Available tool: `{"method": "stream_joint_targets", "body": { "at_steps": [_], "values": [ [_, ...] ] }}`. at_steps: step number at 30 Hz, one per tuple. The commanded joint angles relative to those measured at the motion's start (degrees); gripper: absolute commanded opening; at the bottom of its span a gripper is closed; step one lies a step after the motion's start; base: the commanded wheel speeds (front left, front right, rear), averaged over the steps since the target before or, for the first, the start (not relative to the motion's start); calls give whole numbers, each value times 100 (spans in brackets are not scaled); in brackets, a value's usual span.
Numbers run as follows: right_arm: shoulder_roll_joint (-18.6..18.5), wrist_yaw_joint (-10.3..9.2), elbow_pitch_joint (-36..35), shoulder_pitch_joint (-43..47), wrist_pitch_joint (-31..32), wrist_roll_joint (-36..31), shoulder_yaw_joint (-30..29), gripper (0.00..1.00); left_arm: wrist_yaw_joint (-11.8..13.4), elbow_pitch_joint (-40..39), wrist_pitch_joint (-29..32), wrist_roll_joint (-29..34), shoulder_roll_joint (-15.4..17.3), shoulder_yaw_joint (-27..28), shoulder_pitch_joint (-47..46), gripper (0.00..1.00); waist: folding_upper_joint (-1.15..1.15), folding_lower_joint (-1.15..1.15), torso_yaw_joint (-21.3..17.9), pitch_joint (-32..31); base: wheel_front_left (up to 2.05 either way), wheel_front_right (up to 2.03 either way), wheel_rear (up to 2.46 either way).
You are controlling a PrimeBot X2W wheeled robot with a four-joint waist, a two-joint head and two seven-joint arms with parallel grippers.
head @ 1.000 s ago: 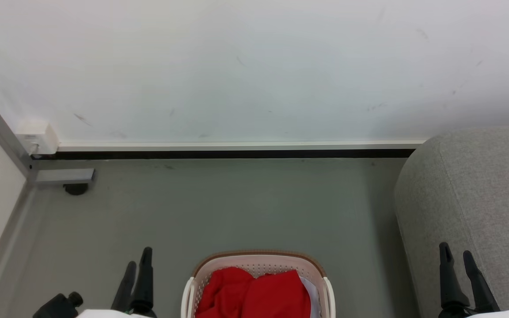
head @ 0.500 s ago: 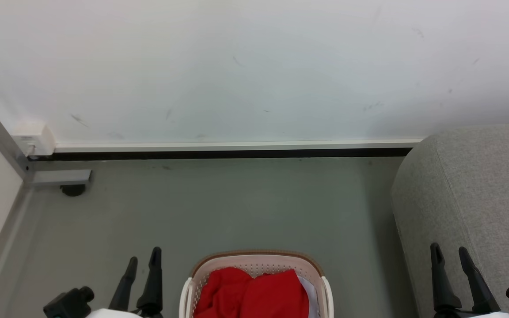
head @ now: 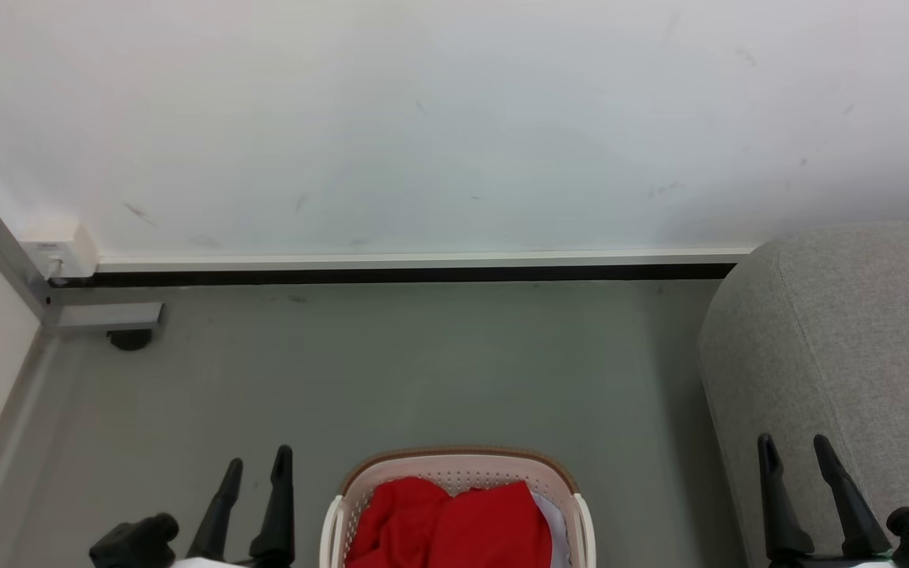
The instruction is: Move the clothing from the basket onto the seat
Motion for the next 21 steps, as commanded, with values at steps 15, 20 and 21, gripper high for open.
{"method": "stream_joint_targets", "body": {
  "at_steps": [15, 20, 21],
  "values": [
    [-11, -10, 83, 61, -225, -661, -84, 100, -23, 71, -207, 836, 60, 43, 82, 100, 0, 0, -9, 12, 0, 0, 0],
    [7, -10, 131, 95, -284, -862, -135, 100, -30, 94, -265, 1067, 62, 51, 99, 100, 0, 0, -5, 11, 0, 0, 0],
    [11, -10, 141, 111, -300, -910, -134, 100, -33, 99, -281, 1118, 63, 55, 103, 100, 0, 0, -3, 8, 0, 0, 0]
  ]
}}
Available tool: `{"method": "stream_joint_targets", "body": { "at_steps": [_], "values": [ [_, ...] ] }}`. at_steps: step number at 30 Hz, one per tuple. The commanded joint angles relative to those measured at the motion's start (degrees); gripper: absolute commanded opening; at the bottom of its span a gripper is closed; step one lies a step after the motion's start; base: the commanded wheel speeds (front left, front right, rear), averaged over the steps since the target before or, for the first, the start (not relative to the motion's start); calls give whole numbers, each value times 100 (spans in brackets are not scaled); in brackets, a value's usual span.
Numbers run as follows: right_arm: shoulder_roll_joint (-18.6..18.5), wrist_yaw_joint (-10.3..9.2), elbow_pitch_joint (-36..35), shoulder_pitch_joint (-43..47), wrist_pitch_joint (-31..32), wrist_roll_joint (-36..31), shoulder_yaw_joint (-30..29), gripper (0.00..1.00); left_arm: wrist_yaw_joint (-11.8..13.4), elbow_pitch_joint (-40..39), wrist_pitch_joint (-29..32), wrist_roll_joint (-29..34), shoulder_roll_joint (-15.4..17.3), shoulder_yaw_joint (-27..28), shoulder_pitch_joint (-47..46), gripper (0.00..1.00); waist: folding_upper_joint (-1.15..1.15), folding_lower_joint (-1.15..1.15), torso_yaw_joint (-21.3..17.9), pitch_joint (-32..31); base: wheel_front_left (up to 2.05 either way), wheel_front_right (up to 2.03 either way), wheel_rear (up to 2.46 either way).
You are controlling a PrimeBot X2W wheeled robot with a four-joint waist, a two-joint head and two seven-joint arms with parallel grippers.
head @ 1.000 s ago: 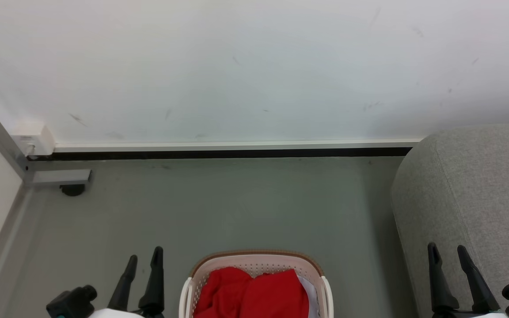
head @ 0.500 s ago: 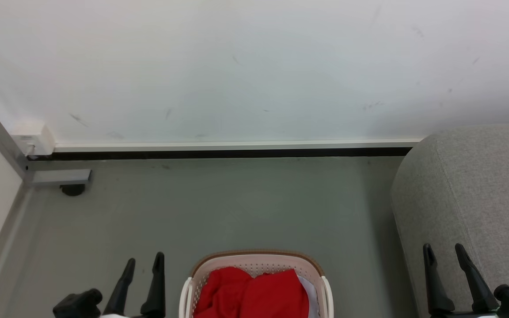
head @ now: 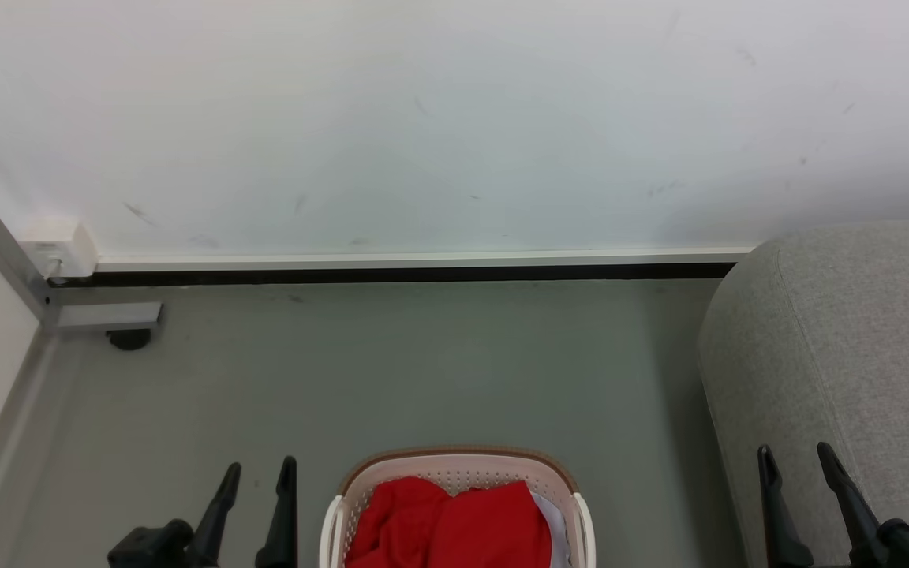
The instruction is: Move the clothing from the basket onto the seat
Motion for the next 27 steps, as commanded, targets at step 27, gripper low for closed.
{"method": "stream_joint_targets", "body": {
  "at_steps": [27],
  "values": [
    [42, -12, 70, 70, -197, -395, 8, 100, -36, 44, -196, 467, 57, 4, 86, 100, 0, 0, -99, 37, 0, 0, 0]
  ]
}}
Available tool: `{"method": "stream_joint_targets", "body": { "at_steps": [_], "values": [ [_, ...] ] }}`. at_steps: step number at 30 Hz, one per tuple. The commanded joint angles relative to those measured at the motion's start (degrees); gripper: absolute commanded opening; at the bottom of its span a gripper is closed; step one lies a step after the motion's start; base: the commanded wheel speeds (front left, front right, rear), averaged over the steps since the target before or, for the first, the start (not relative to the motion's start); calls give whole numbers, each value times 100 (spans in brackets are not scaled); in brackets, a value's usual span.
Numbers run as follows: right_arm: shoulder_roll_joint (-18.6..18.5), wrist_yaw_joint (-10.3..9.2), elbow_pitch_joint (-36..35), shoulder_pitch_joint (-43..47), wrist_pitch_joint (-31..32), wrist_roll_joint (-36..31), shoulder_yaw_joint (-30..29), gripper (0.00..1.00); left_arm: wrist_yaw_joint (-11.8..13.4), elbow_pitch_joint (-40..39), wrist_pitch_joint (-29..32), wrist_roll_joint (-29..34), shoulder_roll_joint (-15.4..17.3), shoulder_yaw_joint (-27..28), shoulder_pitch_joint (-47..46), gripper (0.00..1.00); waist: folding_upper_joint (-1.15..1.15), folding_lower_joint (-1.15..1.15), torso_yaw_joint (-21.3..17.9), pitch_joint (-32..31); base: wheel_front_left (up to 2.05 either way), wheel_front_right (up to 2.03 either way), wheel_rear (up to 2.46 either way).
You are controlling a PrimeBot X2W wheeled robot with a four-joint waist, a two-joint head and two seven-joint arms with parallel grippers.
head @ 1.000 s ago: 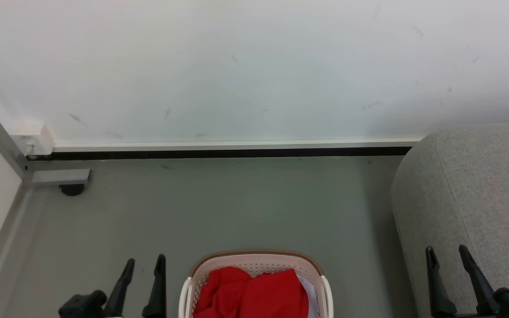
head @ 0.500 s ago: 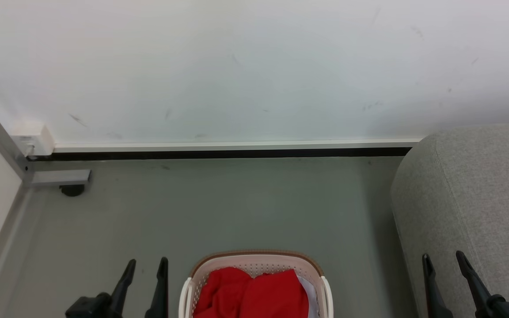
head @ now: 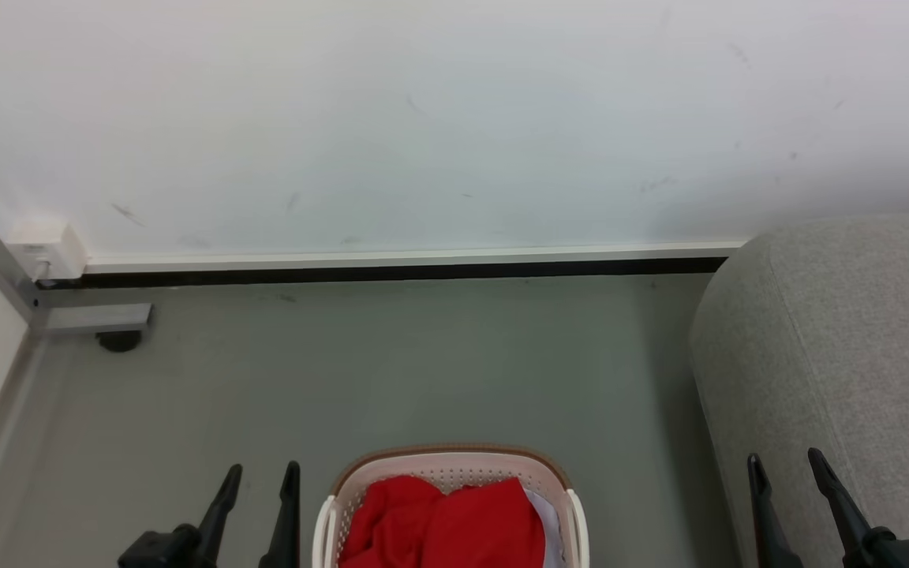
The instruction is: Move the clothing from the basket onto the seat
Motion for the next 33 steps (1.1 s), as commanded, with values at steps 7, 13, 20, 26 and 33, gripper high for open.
{"method": "stream_joint_targets", "body": {
  "at_steps": [7, 13, 20, 26, 33],
  "values": [
    [5, -12, -92, -260, -19, 117, 142, 100, -12, 15, -4, 7, 42, 33, -144, 100, 0, 0, -431, 352, 0, 0, 0],
    [19, -12, -245, -593, -12, 259, 266, 100, -7, 117, -4, 186, 40, -187, -584, 100, 0, 0, -934, 997, 0, 0, 0],
    [19, -12, -471, -1081, -11, 681, 435, 100, -5, 1013, -4, 490, 199, -636, -1482, 100, 0, 0, -1455, 1979, 0, 0, 0],
    [21, -12, -732, -1487, -11, 956, 571, 100, 92, 2568, 297, 781, 396, -792, -2517, 100, 0, 0, -1801, 2810, 0, 0, 0],
    [24, -12, -961, -1808, -10, 1240, 729, 100, 453, 3809, 778, 1025, 618, -860, -3445, 100, 0, 0, -2099, 3556, 0, 0, 0]
  ]
}}
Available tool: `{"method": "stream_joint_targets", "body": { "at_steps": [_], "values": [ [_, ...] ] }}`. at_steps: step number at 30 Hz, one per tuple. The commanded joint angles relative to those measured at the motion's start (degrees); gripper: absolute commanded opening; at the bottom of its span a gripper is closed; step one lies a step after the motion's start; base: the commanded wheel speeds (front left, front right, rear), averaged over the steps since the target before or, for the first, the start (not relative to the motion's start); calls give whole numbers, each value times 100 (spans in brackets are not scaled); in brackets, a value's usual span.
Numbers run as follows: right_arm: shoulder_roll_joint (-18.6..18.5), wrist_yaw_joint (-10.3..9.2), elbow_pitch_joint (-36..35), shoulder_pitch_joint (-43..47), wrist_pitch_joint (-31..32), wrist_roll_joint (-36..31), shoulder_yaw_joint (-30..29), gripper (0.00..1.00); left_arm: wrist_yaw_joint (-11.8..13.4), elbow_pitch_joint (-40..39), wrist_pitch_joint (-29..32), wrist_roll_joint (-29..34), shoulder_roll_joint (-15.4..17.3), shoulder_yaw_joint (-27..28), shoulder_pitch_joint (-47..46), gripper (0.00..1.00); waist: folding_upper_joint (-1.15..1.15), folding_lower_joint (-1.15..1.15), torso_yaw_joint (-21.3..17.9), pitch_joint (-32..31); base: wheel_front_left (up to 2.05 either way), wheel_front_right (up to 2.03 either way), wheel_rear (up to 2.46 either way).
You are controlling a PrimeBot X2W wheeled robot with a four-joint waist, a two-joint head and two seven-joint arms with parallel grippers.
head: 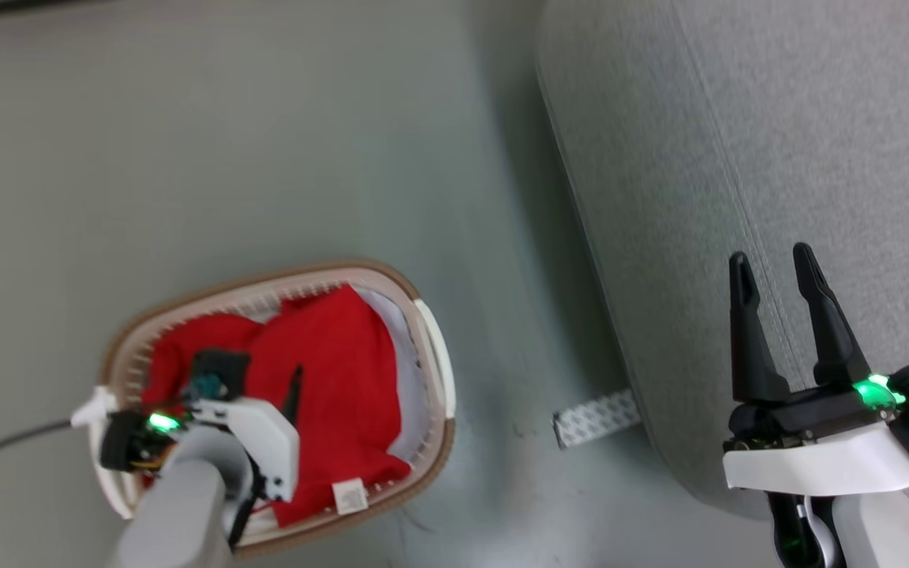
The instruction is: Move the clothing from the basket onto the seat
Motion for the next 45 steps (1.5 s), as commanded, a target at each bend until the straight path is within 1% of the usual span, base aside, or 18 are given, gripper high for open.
{"method": "stream_joint_targets", "body": {
  "at_steps": [1, 3, 4, 10, 14, 17, 18, 19, 22, 25, 28, 33, 38, 42, 45],
  "values": [
    [7, -12, -53, -117, 2, -12, 66, 100, 127, 204, 131, 124, 144, -2, -251, 100, 0, -2, -342, 563, 0, 0, 0],
    [4, -12, -91, -179, 2, 62, 128, 100, 275, 452, 270, 206, 227, -37, -453, 100, 0, -2, -386, 736, 0, 0, 0],
    [4, -12, -91, -179, 2, 62, 128, 100, 275, 452, 270, 206, 227, -37, -453, 100, 0, -2, -386, 736, 0, 0, 0],
    [5, -12, -202, -338, 2, 157, 274, 100, 628, 983, 625, 300, 475, -50, -998, 100, 0, -2, -481, 1199, 0, 0, 0],
    [5, -12, -240, -408, 2, 206, 337, 100, 659, 1196, 622, 303, 552, -77, -1222, 100, 0, -2, -516, 1411, 0, 0, 0],
    [4, -12, -203, -409, 2, 221, 377, 100, 549, 1341, 549, 275, 472, -136, -1283, 100, 0, -2, -501, 1443, 0, 0, 0],
    [5, -12, -186, -404, 2, 217, 386, 100, 520, 1383, 494, 247, 439, -147, -1294, 27, 0, -2, -488, 1428, 0, 0, 0],
    [4, -12, -169, -392, 2, 214, 394, 100, 482, 1447, 513, 242, 405, -180, -1280, 0, 0, -2, -473, 1399, 0, 0, 0],
    [3, -12, -108, -347, 2, 212, 411, 100, 403, 1534, 306, 211, 279, -248, -1222, 0, 0, -2, -413, 1227, 0, 0, 0],
    [2, -12, -52, -274, 2, 139, 378, 100, 321, 1566, -23, 127, 92, -269, -1125, 0, 0, -2, -293, 936, 0, 0, 0],
    [1, -12, 37, -127, 2, 27, 329, 100, 222, 1578, -327, -23, -114, -222, -986, 0, 0, -2, -114, 504, 0, 0, 0],
    [-3, -12, 196, 165, 2, -146, 253, 100, -57, 1463, -623, -350, -357, -174, -654, 0, 0, -2, 206, -399, 0, 0, 0],
    [-5, -12, 338, 536, 2, -282, 172, 100, -267, 1125, -694, -653, -459, -204, -241, 0, 0, -2, 477, -1303, 0, 0, 0],
    [-5, -12, 442, 840, 2, -375, 145, 100, -349, 741, -714, -911, -484, -283, 59, 0, 0, -2, 608, -1877, 0, 0, 0],
    [-3, -12, 509, 1046, 2, -429, 112, 100, -363, 393, -682, -1117, -483, -354, 268, 0, 0, -2, 680, -2251, 0, 0, 0]
  ]
}}
